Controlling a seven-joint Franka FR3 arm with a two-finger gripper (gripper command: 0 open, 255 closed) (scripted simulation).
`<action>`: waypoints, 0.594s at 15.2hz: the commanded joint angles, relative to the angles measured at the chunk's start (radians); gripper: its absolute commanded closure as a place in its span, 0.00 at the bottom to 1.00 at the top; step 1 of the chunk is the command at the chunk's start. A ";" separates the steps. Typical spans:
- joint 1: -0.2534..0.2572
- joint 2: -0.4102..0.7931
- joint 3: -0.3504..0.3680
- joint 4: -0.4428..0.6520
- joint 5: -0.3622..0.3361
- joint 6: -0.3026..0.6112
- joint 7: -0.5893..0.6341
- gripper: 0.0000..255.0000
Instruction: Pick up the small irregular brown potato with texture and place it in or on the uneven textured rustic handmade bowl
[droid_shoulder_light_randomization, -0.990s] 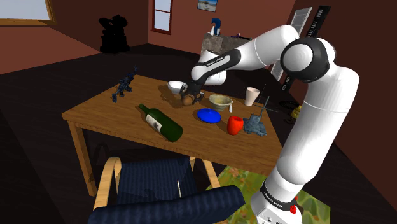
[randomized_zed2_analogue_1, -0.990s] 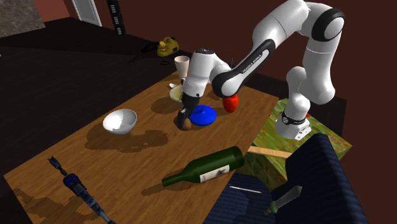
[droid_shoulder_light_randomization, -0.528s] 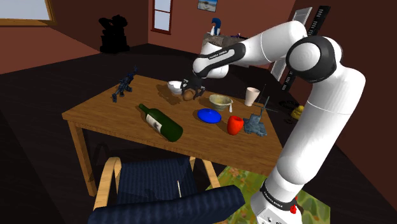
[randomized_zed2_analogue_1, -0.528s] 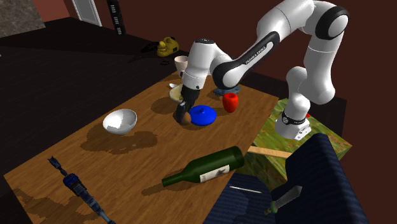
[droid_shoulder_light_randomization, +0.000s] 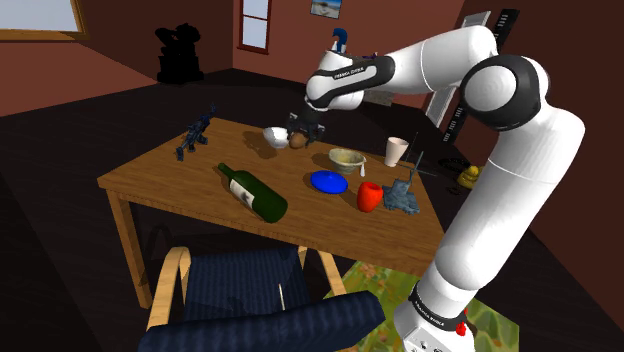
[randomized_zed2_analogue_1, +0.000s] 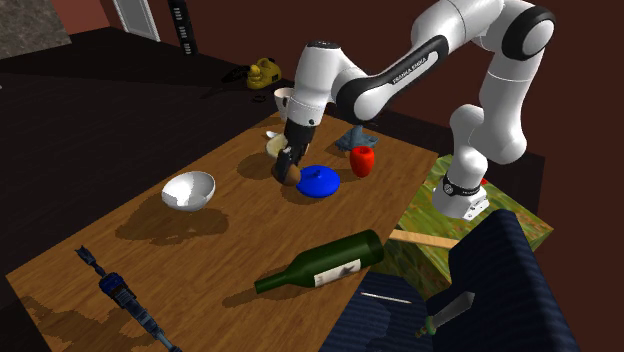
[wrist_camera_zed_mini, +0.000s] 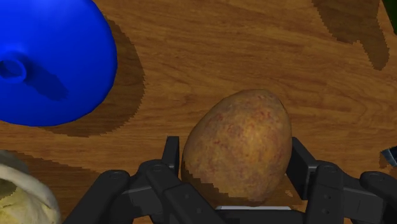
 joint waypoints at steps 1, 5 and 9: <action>-0.001 -0.007 -0.001 0.023 -0.003 -0.031 0.003 1.00; -0.001 -0.020 -0.001 0.055 -0.008 -0.076 0.009 1.00; -0.048 -0.039 -0.044 0.035 0.027 -0.085 -0.100 1.00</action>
